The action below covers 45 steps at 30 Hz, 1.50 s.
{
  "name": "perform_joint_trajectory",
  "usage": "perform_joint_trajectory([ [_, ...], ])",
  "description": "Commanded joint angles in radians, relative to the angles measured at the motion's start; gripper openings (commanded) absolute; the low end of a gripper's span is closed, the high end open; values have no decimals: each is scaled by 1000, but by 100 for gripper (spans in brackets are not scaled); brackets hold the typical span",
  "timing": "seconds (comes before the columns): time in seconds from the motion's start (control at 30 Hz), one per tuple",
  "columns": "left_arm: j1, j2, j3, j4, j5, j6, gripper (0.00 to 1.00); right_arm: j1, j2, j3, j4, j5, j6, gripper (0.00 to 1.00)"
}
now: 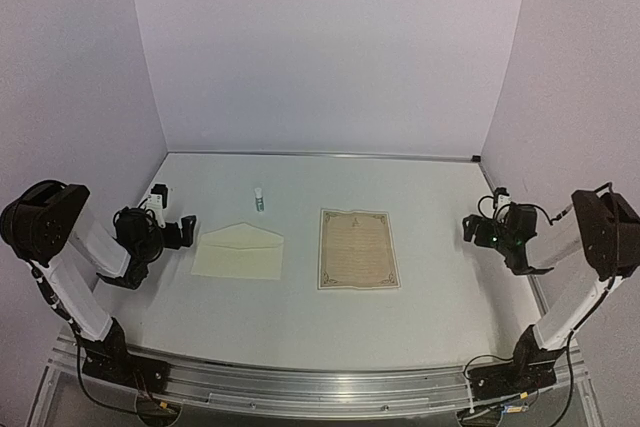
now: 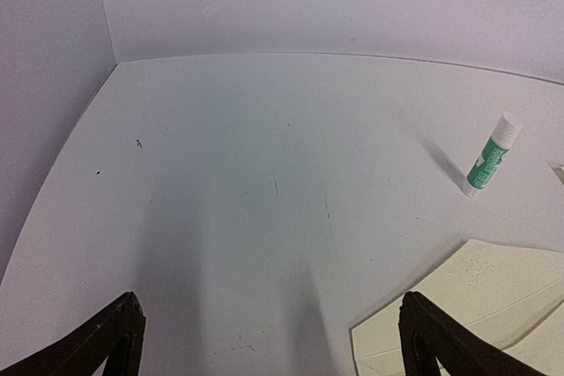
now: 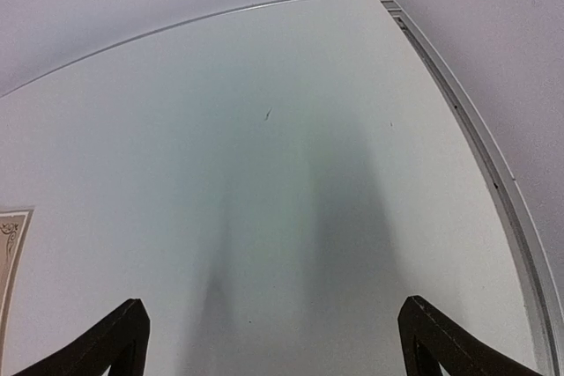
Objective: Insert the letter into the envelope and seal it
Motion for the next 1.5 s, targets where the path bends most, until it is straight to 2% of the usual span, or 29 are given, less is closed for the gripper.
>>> perform_joint_trajectory([
  [0.0,2,-16,18,52,10,8,100,-3,-127,147,-266,64,25,97],
  [0.17,1,-20,15,52,16,10,100,-2,-142,409,-724,14,122,89],
  [0.23,1,-42,6,58,69,38,100,-1,-125,497,-871,16,166,89],
  [0.3,1,-146,32,-65,207,95,100,6,-115,580,-1005,16,198,89],
  [0.37,1,-254,99,-294,382,143,100,30,-109,631,-1077,16,224,89],
  [0.43,-1,-349,136,-456,490,145,100,91,-95,672,-1128,18,243,88],
  [0.53,-28,-538,90,-510,604,178,100,186,-49,745,-1192,39,274,87],
  [0.63,-123,-696,102,-695,707,325,100,271,29,840,-1264,16,326,81],
  [0.73,-273,-748,168,-916,737,534,100,338,107,929,-1334,-41,389,78],
  [0.83,-390,-677,243,-978,676,622,100,387,157,979,-1418,-121,468,77],
  [1.03,-538,-319,490,-1120,588,811,99,447,149,865,-1533,-335,570,77],
  [1.2,-612,-143,552,-1064,624,930,99,518,150,713,-1517,-441,622,73],
  [1.33,-657,-24,579,-988,620,974,99,521,152,646,-1449,-453,652,70],
  [1.47,-682,95,668,-982,613,964,91,520,168,592,-1379,-493,666,68],
])
